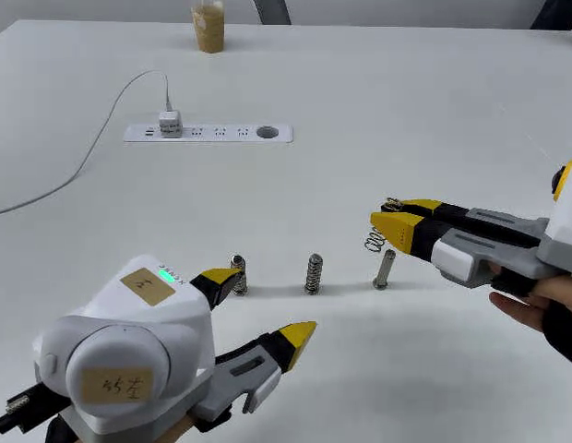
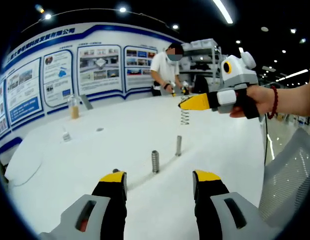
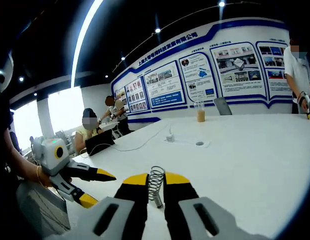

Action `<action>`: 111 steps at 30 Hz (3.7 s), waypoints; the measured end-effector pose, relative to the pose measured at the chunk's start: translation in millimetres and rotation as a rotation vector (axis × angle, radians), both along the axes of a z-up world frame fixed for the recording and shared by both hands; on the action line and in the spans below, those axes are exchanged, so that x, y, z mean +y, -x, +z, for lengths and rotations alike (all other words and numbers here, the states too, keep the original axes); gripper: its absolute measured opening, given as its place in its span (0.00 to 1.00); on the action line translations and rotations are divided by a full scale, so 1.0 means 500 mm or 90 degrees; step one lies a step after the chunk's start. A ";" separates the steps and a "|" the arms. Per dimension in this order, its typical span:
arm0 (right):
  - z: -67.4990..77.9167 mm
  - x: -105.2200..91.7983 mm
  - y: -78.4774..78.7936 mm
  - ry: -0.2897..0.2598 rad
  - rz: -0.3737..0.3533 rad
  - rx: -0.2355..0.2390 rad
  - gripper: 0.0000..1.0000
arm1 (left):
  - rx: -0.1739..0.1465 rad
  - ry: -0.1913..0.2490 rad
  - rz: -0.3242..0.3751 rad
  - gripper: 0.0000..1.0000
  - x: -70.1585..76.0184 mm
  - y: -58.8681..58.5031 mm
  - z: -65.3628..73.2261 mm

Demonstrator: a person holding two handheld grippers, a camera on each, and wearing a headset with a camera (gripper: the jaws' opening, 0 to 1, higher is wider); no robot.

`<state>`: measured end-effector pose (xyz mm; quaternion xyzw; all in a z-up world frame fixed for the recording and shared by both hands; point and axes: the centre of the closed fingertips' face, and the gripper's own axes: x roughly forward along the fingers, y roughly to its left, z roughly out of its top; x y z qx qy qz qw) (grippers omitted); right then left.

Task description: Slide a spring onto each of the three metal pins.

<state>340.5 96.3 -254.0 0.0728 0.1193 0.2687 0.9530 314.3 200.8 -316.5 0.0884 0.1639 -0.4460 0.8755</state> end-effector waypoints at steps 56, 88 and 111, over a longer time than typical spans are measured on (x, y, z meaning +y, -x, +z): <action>-0.110 -0.090 -0.058 0.102 -0.102 0.024 0.12 | 0.042 0.010 0.025 0.90 0.017 -0.010 -0.042; -0.167 -0.066 -0.048 0.212 -0.074 0.038 0.12 | 0.043 0.008 0.027 0.86 0.020 -0.012 -0.044; -0.214 -0.067 -0.045 0.202 -0.095 0.083 0.12 | 0.045 -0.005 0.030 0.84 0.025 -0.012 -0.052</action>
